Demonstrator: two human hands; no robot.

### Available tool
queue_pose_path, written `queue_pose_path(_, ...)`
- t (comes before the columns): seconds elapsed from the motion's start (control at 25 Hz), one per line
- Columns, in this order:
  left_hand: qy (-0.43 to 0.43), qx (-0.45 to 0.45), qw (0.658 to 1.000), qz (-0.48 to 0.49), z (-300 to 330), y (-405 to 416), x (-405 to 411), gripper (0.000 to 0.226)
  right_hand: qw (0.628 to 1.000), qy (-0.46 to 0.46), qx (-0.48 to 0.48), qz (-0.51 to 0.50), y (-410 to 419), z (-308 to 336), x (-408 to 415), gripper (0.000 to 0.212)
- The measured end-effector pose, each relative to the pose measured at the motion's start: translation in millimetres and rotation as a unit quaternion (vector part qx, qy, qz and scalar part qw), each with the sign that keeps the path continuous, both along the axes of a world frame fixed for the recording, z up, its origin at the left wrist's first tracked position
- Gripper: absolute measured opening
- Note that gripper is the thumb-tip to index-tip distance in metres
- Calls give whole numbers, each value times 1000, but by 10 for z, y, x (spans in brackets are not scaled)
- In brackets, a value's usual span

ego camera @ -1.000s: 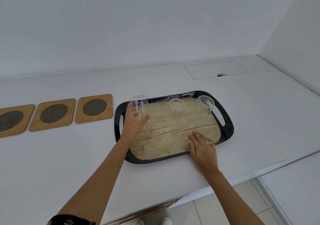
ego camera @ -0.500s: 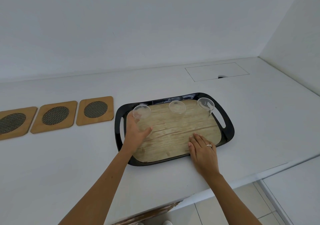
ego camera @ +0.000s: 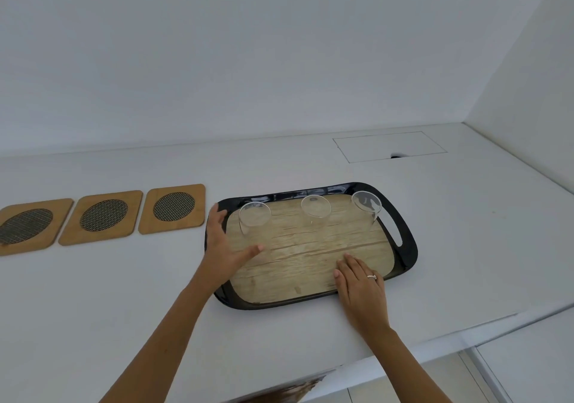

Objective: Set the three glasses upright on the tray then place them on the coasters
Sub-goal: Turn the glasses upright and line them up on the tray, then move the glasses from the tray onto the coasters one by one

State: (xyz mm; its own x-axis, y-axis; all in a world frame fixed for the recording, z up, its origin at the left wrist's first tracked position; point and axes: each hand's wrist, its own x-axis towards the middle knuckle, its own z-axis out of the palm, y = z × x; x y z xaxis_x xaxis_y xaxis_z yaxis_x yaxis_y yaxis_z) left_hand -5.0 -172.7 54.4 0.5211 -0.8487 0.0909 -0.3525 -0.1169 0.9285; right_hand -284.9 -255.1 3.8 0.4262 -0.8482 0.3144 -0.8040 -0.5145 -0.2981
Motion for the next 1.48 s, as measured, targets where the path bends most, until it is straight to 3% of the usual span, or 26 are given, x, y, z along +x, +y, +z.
queue_pose_path(0.16,-91,-39,992,84,-148,485,202,63,999,-48,-6,24,-13,-31,-10,25)
queue_pose_path(0.24,-138,23,980,142,-350,714,272,51,985,-164,39,38,-17,-22,-3,22)
queue_pose_path(0.32,-192,71,970,129,-467,770,316,44,953,-289,78,-37,-77,56,58,11)
queue_pose_path(0.36,-204,84,967,124,-480,762,338,44,939,-323,89,-75,-119,122,110,13)
queue_pose_path(0.44,-215,107,963,125,-466,712,370,49,920,-353,114,-126,-340,230,192,39)
queue_pose_path(0.56,-275,170,940,112,-551,689,402,47,923,-312,166,-152,-659,354,260,77)
queue_pose_path(0.64,-320,205,921,89,-597,712,397,47,920,-312,202,-122,-782,333,259,86)
queue_pose_path(1.04,-350,240,903,69,-590,785,423,68,909,-359,183,-105,-1076,325,326,78)
queue_pose_path(1.2,-338,250,905,70,-576,874,661,63,918,-359,144,-84,-1367,725,562,79)
queue_pose_path(1.48,-340,250,904,68,-530,1146,1283,67,928,-329,174,32,-1451,1491,1584,84)
